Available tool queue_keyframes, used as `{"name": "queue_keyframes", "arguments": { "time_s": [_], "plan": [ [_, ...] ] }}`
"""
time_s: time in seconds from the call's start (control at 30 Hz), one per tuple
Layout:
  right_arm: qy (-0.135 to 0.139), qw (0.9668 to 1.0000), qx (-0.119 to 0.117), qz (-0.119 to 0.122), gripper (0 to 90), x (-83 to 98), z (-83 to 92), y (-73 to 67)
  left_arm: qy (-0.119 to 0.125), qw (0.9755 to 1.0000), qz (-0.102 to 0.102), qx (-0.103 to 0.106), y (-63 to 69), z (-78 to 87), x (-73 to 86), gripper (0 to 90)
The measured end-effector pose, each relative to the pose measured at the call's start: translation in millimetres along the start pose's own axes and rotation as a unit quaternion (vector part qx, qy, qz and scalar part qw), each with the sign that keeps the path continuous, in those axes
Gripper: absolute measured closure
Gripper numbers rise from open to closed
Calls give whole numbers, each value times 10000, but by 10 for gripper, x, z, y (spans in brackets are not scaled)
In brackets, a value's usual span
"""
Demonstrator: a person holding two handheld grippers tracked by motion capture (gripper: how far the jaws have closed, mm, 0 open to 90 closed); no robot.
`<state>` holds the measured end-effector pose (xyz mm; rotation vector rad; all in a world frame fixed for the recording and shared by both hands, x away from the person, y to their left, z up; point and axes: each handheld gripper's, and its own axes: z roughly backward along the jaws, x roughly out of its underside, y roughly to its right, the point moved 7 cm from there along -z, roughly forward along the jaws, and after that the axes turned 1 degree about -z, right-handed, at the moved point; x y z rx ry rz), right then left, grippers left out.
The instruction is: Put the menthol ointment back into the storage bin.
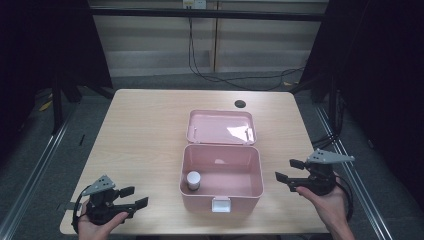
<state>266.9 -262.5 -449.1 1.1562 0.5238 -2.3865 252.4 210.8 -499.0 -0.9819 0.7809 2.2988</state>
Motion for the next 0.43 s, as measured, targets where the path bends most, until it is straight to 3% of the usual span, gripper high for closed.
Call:
{"name": "queue_keyframes", "arguments": {
  "time_s": [0.07,0.13,0.3,0.43],
  "plan": [
    [115,9999,63,-92,265,69,13,45,4,10000,4,-2,0,-4,0,282],
    [93,9998,-8,-178,265,160,6,77,-4,10000,23,2,0,-9,1,281],
    [-11,9992,204,-330,264,417,-49,175,20,10000,16,8,2,-3,-3,281],
    [-48,9988,210,-447,257,501,-98,230,-20,10000,13,19,5,-12,6,280]
  ]
}}
